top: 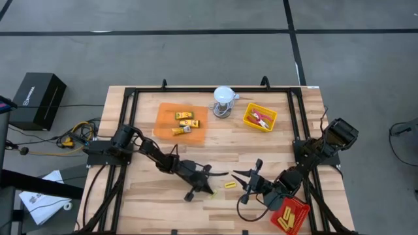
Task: Pick & Place School Supplies
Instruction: Adjust the green eraser
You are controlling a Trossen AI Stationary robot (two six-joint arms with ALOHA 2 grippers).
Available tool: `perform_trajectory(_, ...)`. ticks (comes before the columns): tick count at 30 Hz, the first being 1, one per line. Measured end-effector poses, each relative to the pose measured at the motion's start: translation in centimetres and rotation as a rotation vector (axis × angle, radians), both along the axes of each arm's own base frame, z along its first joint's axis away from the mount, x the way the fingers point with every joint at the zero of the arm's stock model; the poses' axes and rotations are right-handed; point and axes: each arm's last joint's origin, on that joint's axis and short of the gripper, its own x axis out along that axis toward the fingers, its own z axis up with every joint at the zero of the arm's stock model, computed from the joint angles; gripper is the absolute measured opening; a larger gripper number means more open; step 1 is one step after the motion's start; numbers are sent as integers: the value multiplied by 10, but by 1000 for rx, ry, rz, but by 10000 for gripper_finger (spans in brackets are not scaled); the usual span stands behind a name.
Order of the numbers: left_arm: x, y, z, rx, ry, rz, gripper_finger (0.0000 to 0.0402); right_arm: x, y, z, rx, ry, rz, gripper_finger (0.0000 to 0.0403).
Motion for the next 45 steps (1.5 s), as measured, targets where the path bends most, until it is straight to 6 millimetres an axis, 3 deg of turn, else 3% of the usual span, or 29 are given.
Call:
perform_trajectory(10,1,-2,-30,-23,71,5,1,0,0,0,-2,2,1,67)
perform_trajectory(21,-8,14,-31,-11,169,51,1,-1,1,0,0,6,9,67)
perform_trajectory(45,-15,14,-34,-1,177,48,1,0,1,-1,13,17,39,67)
